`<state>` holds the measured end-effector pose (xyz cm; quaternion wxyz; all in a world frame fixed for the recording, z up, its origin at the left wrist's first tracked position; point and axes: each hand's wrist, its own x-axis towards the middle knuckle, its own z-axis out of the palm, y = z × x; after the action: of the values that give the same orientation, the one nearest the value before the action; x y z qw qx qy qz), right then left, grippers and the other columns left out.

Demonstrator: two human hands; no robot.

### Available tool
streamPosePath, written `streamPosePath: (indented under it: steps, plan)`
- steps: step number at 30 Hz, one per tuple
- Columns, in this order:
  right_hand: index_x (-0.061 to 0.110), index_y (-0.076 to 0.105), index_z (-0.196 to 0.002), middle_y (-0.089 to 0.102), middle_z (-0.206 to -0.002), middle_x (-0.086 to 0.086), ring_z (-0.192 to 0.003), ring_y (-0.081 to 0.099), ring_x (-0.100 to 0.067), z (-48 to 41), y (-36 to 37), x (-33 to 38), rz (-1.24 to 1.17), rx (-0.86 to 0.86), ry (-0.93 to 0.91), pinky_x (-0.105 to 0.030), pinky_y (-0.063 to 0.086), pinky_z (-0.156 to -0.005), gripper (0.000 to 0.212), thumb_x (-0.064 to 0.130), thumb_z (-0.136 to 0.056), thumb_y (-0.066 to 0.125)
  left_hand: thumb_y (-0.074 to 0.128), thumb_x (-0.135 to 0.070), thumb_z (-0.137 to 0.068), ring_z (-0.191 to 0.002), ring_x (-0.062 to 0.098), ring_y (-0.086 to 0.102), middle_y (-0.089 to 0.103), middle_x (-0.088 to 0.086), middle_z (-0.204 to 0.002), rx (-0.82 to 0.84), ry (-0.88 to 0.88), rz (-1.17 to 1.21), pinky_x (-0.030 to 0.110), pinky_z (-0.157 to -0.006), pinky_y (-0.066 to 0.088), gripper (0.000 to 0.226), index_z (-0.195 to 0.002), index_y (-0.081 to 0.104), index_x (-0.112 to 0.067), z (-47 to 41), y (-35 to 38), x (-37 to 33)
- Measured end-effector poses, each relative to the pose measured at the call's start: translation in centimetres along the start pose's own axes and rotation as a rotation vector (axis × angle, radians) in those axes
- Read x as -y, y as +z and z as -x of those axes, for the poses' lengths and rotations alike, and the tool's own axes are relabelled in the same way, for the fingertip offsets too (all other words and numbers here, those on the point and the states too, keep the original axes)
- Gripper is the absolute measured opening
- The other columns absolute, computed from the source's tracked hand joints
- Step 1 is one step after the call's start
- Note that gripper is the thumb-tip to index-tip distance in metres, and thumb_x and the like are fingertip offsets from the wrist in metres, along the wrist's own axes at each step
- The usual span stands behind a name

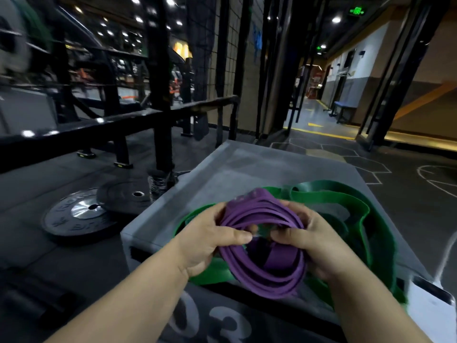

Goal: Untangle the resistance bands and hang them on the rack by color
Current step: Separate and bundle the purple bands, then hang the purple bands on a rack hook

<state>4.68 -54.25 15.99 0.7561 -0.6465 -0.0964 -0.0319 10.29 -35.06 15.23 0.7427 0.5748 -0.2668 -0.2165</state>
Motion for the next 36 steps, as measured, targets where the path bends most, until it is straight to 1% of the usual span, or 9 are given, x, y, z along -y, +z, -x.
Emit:
streamPosePath:
  steps: [5,8,11,15,21,24,29,32,36]
  plan:
    - [0.001,0.066,-0.075,0.060,-0.069,-0.015,-0.058,0.056,-0.022,-2.4,6.4,0.8,-0.037,0.050,0.039,-0.026,0.046,-0.056,0.038,0.017,-0.042,0.075,0.065,-0.005,-0.063,-0.073,0.022,0.061,0.065,0.009,-0.079,-0.219,0.095,0.009,0.032,-0.072,0.051,0.040,-0.103,0.061,-0.002,3.8,-2.8,-3.8]
    - [0.007,0.069,-0.068,0.064,-0.067,-0.013,-0.056,0.062,-0.019,-3.6,10.7,2.1,-0.213,0.169,0.019,-0.026,0.052,-0.056,0.024,0.007,-0.044,0.071,0.061,-0.006,-0.066,-0.060,0.014,0.054,0.056,0.002,-0.065,-0.270,0.171,-0.074,0.024,-0.061,0.045,0.032,-0.098,0.057,0.000,7.2,-4.4,-7.0]
    - [0.010,0.074,-0.075,0.068,-0.075,-0.015,-0.066,0.067,-0.022,-4.7,14.8,3.2,-0.283,0.317,-0.020,-0.030,0.057,-0.065,0.028,0.012,-0.047,0.078,0.072,-0.018,-0.062,-0.071,0.021,0.061,0.064,0.006,-0.077,-0.423,0.227,-0.203,0.033,-0.070,0.050,0.036,-0.094,0.063,-0.007,10.3,-6.2,-9.9]
    - [-0.009,0.062,-0.100,0.057,-0.086,-0.025,-0.078,0.054,-0.035,-6.0,20.2,4.4,-0.249,0.404,-0.044,-0.043,0.047,-0.077,0.078,0.031,-0.043,0.097,0.072,-0.024,-0.064,-0.080,0.022,0.068,0.072,0.007,-0.089,-0.629,0.235,-0.325,0.033,-0.073,0.052,0.037,-0.098,0.068,-0.009,14.3,-8.1,-12.8]
    - [0.012,0.073,-0.082,0.062,-0.065,-0.004,-0.056,0.059,-0.015,-5.9,27.0,6.9,-0.252,0.557,-0.101,-0.025,0.052,-0.056,0.012,0.009,-0.073,0.065,0.067,-0.023,-0.087,-0.077,0.015,0.070,0.073,0.000,-0.083,-0.788,0.271,-0.303,0.026,-0.071,0.051,0.008,-0.092,0.069,-0.016,19.4,-8.8,-15.1]
    - [0.018,0.073,-0.070,0.059,-0.063,-0.003,-0.057,0.057,-0.015,-5.8,29.3,7.9,-0.231,0.597,-0.135,-0.025,0.051,-0.058,0.015,0.009,-0.073,0.061,0.066,-0.037,-0.075,-0.089,0.026,0.070,0.074,0.007,-0.092,-0.893,0.346,-0.328,0.040,-0.084,0.055,0.028,-0.094,0.069,-0.016,21.0,-8.6,-15.9]
    - [0.004,0.064,-0.101,0.069,-0.074,-0.009,-0.059,0.065,-0.016,-5.4,32.7,10.3,-0.183,0.649,-0.203,-0.027,0.055,-0.057,0.028,0.009,-0.074,0.063,0.062,-0.029,-0.071,-0.088,0.036,0.066,0.070,0.016,-0.088,-1.008,0.503,-0.239,0.049,-0.087,0.051,0.025,-0.083,0.065,-0.007,22.5,-7.9,-18.1]
    - [0.003,0.060,-0.113,0.071,-0.080,-0.004,-0.063,0.066,-0.012,-5.4,34.5,11.8,-0.119,0.651,-0.284,-0.024,0.053,-0.062,0.041,0.010,-0.074,0.065,0.063,-0.030,-0.069,-0.078,0.033,0.061,0.064,0.013,-0.077,-1.088,0.579,-0.184,0.045,-0.079,0.048,0.016,-0.068,0.061,-0.014,23.2,-7.6,-19.3]
    - [0.009,0.064,-0.105,0.073,-0.082,-0.003,-0.069,0.068,-0.014,-5.6,35.3,13.7,0.001,0.651,-0.339,-0.027,0.054,-0.065,0.035,0.013,-0.070,0.068,0.066,-0.019,-0.078,-0.073,0.027,0.057,0.061,0.012,-0.073,-1.088,0.621,-0.085,0.036,-0.071,0.046,0.014,-0.076,0.061,-0.007,23.7,-7.0,-20.2]
